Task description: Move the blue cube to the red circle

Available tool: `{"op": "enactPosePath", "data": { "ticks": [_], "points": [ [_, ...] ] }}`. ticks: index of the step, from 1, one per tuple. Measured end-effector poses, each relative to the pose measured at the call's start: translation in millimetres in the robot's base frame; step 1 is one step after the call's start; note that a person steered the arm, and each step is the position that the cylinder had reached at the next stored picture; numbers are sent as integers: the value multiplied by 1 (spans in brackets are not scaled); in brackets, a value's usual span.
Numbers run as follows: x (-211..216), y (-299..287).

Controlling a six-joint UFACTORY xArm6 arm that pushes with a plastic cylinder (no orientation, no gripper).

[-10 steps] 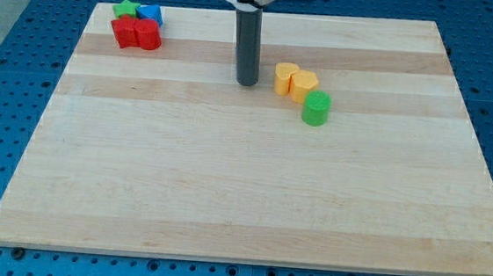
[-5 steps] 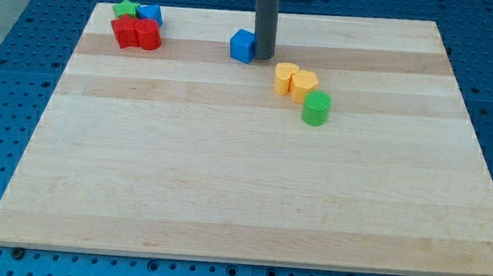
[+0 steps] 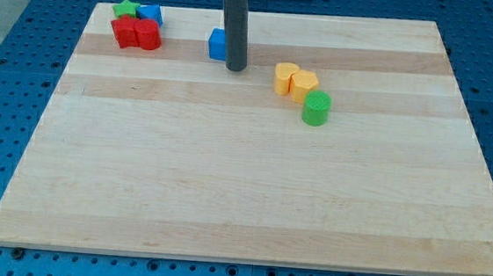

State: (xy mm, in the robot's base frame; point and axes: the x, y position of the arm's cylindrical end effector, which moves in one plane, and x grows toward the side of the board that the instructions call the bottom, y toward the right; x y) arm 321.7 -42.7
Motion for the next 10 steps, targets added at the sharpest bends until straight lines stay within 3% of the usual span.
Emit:
{"op": "enactPosePath", "data": {
  "ticks": [4,10],
  "points": [
    [-59,-19],
    [-51,-85]
  ]
}}
